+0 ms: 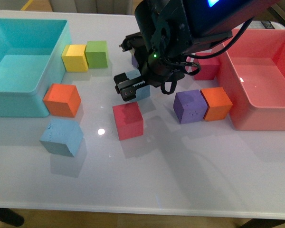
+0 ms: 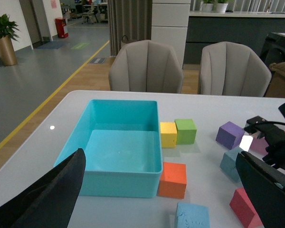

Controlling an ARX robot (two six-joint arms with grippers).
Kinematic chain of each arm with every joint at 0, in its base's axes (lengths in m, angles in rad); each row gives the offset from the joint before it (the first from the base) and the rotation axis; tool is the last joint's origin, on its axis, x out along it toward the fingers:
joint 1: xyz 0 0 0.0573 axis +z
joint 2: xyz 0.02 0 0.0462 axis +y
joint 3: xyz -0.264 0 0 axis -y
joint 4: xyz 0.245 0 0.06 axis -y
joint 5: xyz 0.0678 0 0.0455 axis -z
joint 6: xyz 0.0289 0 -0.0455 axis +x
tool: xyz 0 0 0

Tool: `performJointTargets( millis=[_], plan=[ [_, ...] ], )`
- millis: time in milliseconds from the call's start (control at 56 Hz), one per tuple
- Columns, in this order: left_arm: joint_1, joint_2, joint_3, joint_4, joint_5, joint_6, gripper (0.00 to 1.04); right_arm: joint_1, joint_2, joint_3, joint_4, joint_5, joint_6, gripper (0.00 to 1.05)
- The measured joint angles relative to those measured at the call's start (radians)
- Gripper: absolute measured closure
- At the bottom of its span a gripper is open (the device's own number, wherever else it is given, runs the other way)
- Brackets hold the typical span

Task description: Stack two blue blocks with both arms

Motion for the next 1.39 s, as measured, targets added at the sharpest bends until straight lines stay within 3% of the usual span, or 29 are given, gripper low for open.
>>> performJointTargets(
  millis=[304,518,643,696,750,1018,1393],
  plan=[
    [0.0,0.0,0.0,0.0,0.0,0.0,0.09,-0.008,-0.287,-0.29,0.216,-0.003,0.004,0.09],
    [0.0,0.0,0.0,0.0,0.0,0.0,0.09,-0.012,-0.574,-0.627,0.441,0.036,0.005,0.09],
    [0.0,0.0,0.0,0.0,0.0,0.0,0.09,-0.014,-0.69,-0.915,0.945,0.318,0.061,0.27],
    [0.0,0.0,0.0,0.0,-0.001,0.0,0.09,-0.06,-0.772,-1.096,1.188,0.335,0.079,0.41],
    [0.0,0.0,0.0,0.0,-0.001,0.0,0.09,-0.101,-0.837,-1.197,1.269,0.313,0.089,0.52],
    [0.0,0.0,0.0,0.0,0.0,0.0,0.09,-0.242,-1.109,-1.489,1.271,0.166,0.094,1.03],
    [0.0,0.0,0.0,0.0,0.0,0.0,0.09,-0.369,-1.456,-1.669,1.099,0.044,0.099,1.03]
  ],
)
